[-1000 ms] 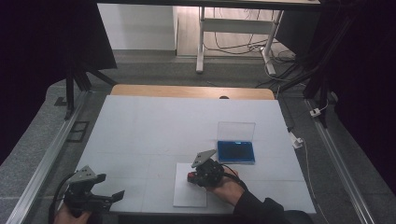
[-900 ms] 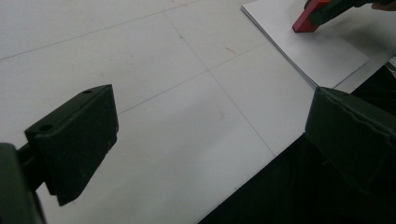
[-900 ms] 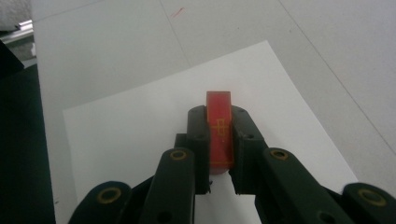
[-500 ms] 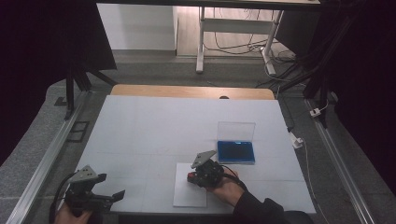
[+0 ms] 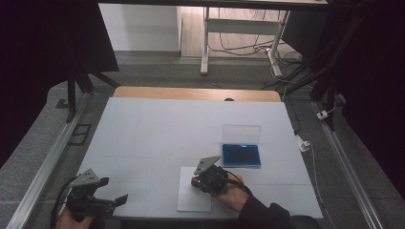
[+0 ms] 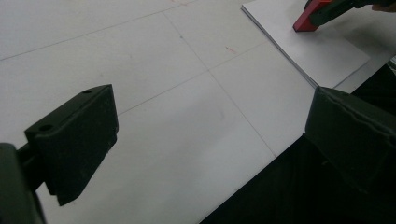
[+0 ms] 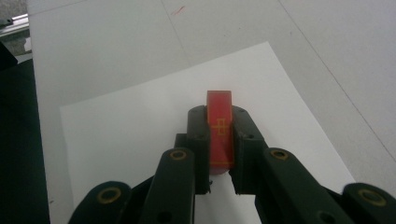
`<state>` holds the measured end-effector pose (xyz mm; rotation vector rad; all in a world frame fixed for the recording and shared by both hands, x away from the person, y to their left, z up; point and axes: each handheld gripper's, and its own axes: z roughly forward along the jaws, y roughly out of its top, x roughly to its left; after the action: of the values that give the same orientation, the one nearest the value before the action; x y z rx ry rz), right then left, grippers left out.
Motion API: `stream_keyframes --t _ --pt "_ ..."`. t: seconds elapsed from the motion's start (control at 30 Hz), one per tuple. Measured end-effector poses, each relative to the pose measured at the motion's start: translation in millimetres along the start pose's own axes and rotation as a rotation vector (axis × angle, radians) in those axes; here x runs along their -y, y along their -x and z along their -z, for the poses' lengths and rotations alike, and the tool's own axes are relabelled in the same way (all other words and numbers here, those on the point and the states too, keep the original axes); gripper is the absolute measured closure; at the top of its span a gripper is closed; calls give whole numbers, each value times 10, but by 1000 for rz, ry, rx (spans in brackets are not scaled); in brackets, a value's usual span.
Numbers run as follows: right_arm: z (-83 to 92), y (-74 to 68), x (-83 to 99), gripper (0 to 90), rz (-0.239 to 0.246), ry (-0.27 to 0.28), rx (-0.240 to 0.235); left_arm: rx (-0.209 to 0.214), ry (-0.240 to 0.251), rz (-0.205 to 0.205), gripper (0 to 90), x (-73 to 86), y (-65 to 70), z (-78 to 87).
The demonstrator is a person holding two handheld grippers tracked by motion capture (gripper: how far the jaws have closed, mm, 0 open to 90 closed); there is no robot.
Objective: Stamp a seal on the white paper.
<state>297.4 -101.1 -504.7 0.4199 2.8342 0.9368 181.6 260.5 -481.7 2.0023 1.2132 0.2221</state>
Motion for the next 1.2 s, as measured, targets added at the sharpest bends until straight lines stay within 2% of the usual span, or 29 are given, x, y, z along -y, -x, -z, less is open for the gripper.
stream_keyframes --t 0.33,0.47,0.63,0.77,1.2 --pt "9 95 22 796 -49 18 -55 3 5 6 30 9 -7 9" --pt "14 112 31 794 -53 30 -55 3 5 7 30 12 -5 12" --pt "52 124 24 794 -95 62 -64 3 6 7 30 14 -6 14" --pt "103 132 7 794 -94 83 -60 3 7 8 30 15 -7 15" --pt "199 119 -25 794 -79 97 -63 5 8 7 30 16 -6 17"
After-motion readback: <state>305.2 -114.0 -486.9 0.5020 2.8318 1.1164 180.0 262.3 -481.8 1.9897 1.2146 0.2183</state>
